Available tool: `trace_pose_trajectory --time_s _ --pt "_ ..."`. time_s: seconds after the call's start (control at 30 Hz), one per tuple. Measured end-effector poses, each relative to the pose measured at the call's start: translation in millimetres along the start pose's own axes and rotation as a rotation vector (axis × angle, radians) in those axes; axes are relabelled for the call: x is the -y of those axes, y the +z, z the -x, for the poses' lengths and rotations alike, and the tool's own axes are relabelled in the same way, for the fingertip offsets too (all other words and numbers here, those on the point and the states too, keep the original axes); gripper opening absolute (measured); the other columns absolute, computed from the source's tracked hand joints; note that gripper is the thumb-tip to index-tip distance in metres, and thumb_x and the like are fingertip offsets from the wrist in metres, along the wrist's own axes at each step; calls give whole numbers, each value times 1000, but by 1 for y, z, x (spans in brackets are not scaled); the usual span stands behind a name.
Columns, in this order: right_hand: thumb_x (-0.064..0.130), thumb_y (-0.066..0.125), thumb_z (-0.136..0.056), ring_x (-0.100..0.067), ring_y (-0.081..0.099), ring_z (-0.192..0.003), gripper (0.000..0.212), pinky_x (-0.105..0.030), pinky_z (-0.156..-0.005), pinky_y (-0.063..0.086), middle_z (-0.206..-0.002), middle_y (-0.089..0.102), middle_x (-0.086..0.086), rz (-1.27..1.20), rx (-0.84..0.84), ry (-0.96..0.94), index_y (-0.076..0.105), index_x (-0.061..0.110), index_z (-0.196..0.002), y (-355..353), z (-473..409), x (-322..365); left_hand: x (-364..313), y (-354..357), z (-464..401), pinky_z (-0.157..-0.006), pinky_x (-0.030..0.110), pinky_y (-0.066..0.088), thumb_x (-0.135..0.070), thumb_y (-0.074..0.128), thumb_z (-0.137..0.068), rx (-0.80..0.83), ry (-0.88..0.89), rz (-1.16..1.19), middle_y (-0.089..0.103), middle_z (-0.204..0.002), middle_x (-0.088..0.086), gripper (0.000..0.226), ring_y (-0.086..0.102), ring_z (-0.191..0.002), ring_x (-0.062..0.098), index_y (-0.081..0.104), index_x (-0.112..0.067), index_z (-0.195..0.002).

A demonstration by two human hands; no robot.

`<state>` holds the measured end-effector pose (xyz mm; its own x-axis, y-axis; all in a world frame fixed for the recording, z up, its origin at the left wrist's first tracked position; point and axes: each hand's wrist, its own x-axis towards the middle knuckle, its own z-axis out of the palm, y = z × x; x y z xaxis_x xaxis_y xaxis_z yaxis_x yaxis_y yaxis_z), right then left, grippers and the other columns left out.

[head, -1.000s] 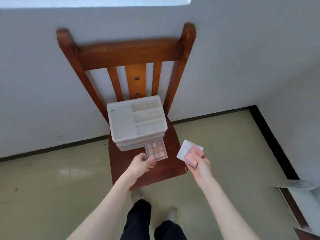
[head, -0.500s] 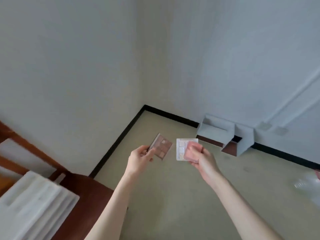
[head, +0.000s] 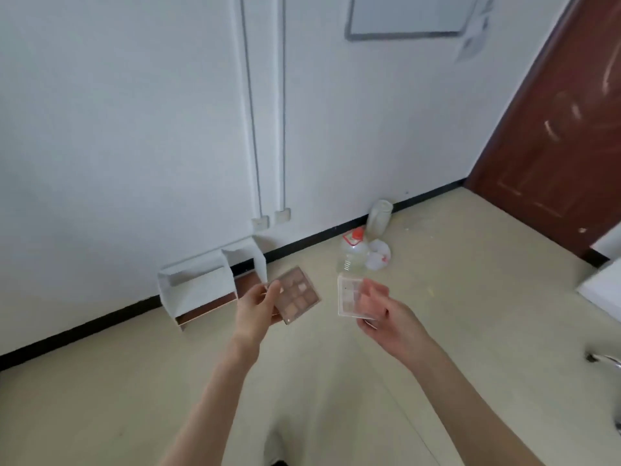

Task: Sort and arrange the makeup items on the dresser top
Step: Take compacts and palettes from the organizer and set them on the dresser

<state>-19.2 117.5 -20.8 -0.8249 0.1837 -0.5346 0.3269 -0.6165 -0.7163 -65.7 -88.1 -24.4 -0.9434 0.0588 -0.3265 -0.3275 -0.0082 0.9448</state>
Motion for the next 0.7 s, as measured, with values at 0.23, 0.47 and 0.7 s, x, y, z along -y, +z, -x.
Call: trace_pose_trajectory --time_s 0.23,0.47,0.7 --pt "-1 39 -89 -17 53 -75 24 -27 -68 41 -84 60 -6 -215 -249 -115 58 13 -91 -72 -46 75 -17 133 -91 -63 25 49 -22 44 -98 291 -118 10 67 -85 2 19 66 -70 12 62 -15 -96" --pt "1 45 -92 -16 56 -78 18 -28 -74 45 -86 61 -5 -244 -410 -234 60 9 -96 -110 -103 136 -51 230 -187 -68 28 50 -7 43 -95 521 -169 -45 67 -88 5 20 64 -77 17 62 -9 -102" --pt "4 55 -89 -12 61 -84 17 -24 -76 50 -89 67 1 -99 -558 -353 63 10 -103 -158 -126 186 -62 332 -227 -63 21 51 -8 48 -93 699 -224 -143 68 -85 6 18 65 -72 13 65 -7 -96"
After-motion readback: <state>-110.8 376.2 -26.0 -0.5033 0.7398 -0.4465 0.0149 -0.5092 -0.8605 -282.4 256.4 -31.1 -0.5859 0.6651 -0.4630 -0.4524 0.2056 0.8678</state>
